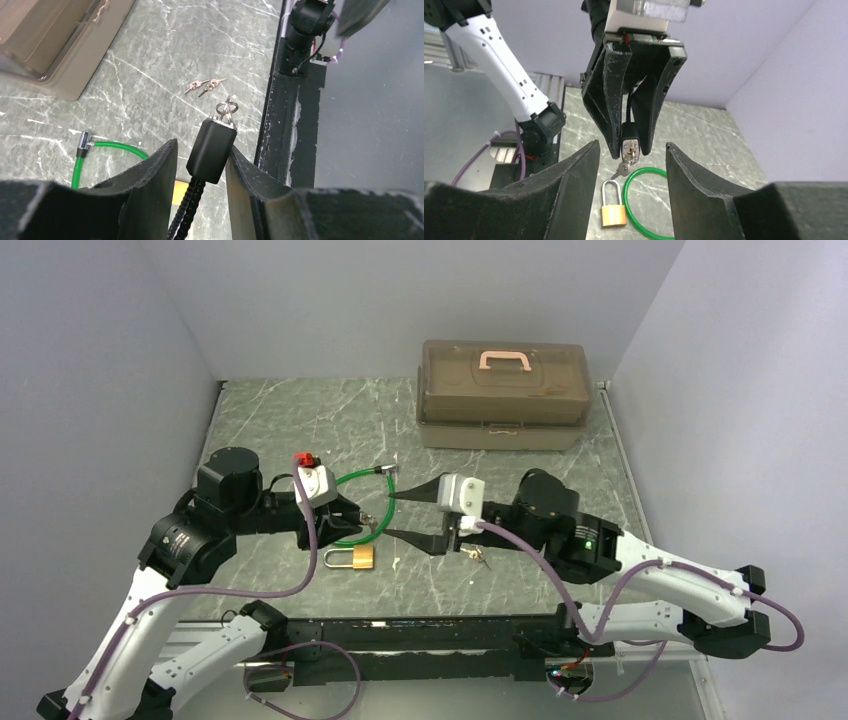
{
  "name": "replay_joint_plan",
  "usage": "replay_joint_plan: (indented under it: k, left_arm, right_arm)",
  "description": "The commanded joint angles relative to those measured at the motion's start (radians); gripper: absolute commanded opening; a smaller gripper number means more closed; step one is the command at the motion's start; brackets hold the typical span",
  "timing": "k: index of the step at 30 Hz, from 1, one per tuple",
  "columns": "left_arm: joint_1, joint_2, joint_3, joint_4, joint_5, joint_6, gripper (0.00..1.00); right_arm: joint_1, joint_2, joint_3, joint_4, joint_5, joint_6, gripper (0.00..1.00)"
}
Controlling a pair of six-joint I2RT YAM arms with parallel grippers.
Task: Unlock with the key
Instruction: Unlock the lock.
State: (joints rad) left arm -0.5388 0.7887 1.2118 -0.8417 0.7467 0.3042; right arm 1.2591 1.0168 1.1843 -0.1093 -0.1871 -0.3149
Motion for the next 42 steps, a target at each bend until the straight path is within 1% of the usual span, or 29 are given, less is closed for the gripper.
replay_joint_plan:
  k: [1,5,9,12,19,23,29,31,33,35,36,37,38,40,42]
  left_arm:
    - [0.017,-0.018,-0.012,0.073,-0.030,-0.087,0.00]
    - [0.036,-0.018,-0.009,0.095,0.007,-0.134,0.00]
    - [0.055,-0.019,-0.013,0.127,0.068,-0.179,0.00]
    - [0.057,-0.023,-0.018,0.123,0.110,-0.163,0.00]
    - [0.056,-0.031,-0.019,0.103,0.208,-0.108,0.00]
    - [0.056,-0.031,-0.013,0.091,0.243,-0.084,0.00]
    - [0.057,-0.038,-0.014,0.099,0.260,-0.085,0.00]
    - [0.056,-0.040,-0.015,0.107,0.269,-0.092,0.00]
    - [0.056,-0.042,-0.014,0.112,0.266,-0.099,0.01]
    - [0.056,-0.040,-0.006,0.106,0.260,-0.095,0.05]
    - [0.056,-0.040,0.001,0.100,0.259,-0.083,0.10]
    - [0.056,-0.041,0.009,0.088,0.259,-0.066,0.15]
    - [0.056,-0.039,0.017,0.073,0.255,-0.043,0.24]
    - [0.057,-0.037,0.040,0.020,0.241,0.035,0.48]
    - [0.056,-0.037,0.064,-0.041,0.216,0.129,0.58]
  right_arm:
    - [-0.004,-0.039,0.017,0.049,0.057,0.004,0.53]
    - [-0.007,-0.022,0.012,0.037,0.054,0.015,0.53]
    - [-0.009,0.028,0.011,0.047,0.013,0.009,0.55]
    - [-0.018,0.074,0.035,0.040,-0.019,0.009,0.55]
    - [-0.066,0.113,0.046,0.084,-0.115,0.057,0.55]
    - [-0.090,0.120,0.044,0.103,-0.157,0.083,0.51]
    - [-0.102,0.161,0.082,0.075,-0.207,0.096,0.41]
    - [-0.103,0.175,0.096,0.065,-0.216,0.094,0.35]
    - [-0.102,0.192,0.110,0.056,-0.223,0.090,0.25]
    - [-0.102,0.204,0.124,0.040,-0.224,0.083,0.12]
    - [-0.102,0.210,0.131,0.028,-0.220,0.079,0.01]
    - [-0.103,0.213,0.137,0.019,-0.210,0.078,0.00]
    - [-0.104,0.210,0.138,0.015,-0.196,0.081,0.00]
    - [-0.109,0.197,0.133,0.016,-0.187,0.084,0.00]
    - [-0.116,0.188,0.132,0.006,-0.193,0.088,0.00]
